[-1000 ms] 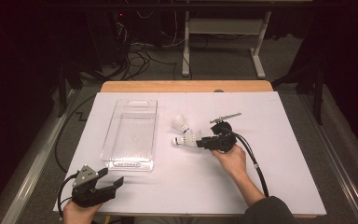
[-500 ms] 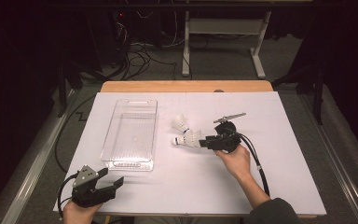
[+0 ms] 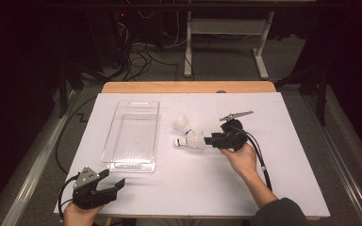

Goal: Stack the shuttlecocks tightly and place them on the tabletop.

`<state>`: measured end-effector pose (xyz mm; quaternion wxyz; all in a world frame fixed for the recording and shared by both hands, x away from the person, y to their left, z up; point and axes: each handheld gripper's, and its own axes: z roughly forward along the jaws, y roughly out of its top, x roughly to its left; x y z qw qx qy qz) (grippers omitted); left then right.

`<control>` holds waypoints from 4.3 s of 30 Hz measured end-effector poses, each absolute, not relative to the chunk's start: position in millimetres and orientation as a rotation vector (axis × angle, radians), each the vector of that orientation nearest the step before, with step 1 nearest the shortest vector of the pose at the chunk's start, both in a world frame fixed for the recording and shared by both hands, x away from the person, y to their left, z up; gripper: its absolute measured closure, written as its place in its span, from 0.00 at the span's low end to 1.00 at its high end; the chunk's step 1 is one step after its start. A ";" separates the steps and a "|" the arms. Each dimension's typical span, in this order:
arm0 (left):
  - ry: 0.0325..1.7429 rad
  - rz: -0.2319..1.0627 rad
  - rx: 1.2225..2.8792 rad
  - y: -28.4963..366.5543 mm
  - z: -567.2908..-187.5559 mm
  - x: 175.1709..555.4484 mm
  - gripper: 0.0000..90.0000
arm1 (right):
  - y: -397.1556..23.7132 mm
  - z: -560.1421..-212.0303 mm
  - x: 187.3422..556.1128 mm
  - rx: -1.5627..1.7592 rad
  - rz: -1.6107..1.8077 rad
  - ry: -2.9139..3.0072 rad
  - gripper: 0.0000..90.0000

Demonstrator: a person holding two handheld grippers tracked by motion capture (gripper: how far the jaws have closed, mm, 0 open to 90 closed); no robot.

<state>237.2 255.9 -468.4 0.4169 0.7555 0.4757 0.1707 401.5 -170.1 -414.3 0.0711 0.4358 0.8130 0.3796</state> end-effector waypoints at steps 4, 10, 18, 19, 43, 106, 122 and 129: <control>1.194 0.429 1.895 256.1 -468.4 237.0 0.32 | -171.1 -410.5 402.7 1.297 1.141 2.437 0.62; 1.193 0.428 1.896 256.1 -468.4 237.0 0.32 | -170.9 -406.7 404.6 1.286 1.145 2.430 0.61; 1.195 0.424 1.896 256.5 -468.4 237.2 0.32 | -170.0 -403.3 408.6 1.286 1.152 2.424 0.60; 1.196 0.424 1.896 256.5 -468.4 237.2 0.32 | -169.7 -402.6 409.1 1.278 1.150 2.425 0.60; 1.190 0.423 1.899 256.7 -468.0 236.6 0.32 | -155.2 -385.7 431.8 1.197 1.131 2.430 0.57; 1.154 0.398 1.909 256.7 -466.3 234.4 0.32 | -66.0 -369.9 487.8 1.125 0.910 2.575 0.52; 1.147 0.382 1.912 256.5 -466.8 234.8 0.32 | -37.5 -380.9 502.3 1.072 0.786 2.627 0.51; 1.146 0.375 1.918 255.8 -467.1 235.0 0.32 | -25.9 -385.3 508.1 1.019 0.694 2.661 0.51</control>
